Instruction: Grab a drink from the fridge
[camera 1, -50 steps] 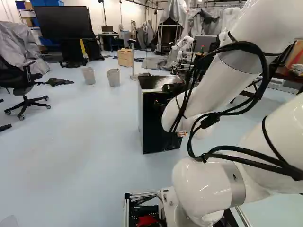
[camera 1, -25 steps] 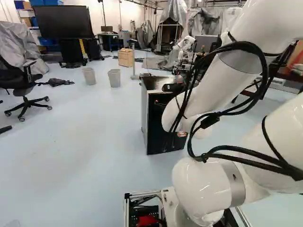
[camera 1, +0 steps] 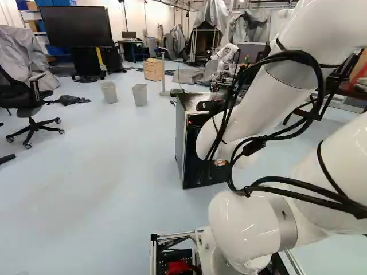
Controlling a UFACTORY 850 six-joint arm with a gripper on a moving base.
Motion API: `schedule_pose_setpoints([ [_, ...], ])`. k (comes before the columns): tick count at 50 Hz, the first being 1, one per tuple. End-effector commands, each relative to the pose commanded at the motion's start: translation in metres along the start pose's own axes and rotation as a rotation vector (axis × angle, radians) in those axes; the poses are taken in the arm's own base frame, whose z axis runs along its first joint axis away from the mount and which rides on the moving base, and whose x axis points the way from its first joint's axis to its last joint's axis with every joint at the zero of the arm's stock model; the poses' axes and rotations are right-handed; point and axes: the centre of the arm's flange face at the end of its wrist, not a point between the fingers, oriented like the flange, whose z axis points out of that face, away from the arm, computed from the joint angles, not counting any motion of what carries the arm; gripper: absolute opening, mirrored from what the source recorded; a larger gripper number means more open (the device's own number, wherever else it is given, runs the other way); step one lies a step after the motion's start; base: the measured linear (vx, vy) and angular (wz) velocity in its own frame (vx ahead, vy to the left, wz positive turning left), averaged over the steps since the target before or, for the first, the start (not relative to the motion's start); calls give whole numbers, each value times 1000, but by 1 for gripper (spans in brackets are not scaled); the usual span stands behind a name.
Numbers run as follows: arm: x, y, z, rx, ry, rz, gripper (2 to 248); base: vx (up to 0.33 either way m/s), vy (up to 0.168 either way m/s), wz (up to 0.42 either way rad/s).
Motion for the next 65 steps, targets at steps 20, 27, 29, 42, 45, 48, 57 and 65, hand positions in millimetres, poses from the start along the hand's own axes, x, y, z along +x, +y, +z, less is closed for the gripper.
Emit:
schedule_pose_setpoints([
  [20,0,-1,0,5,0,-2,247,4,9,0],
  [27,0,-7,0,23,0,-7,247,0,0,0],
  [29,0,-9,0,27,1,-6,247,0,0,0],
  [42,2,-20,-1,36,27,13,247,0,0,0],
  [45,3,-22,0,35,34,19,247,0,0,0],
  [48,4,-24,0,33,42,27,247,0,0,0],
  [57,6,-31,0,23,65,52,247,0,0,0],
  [65,8,-36,0,6,84,80,247,0,0,0],
])
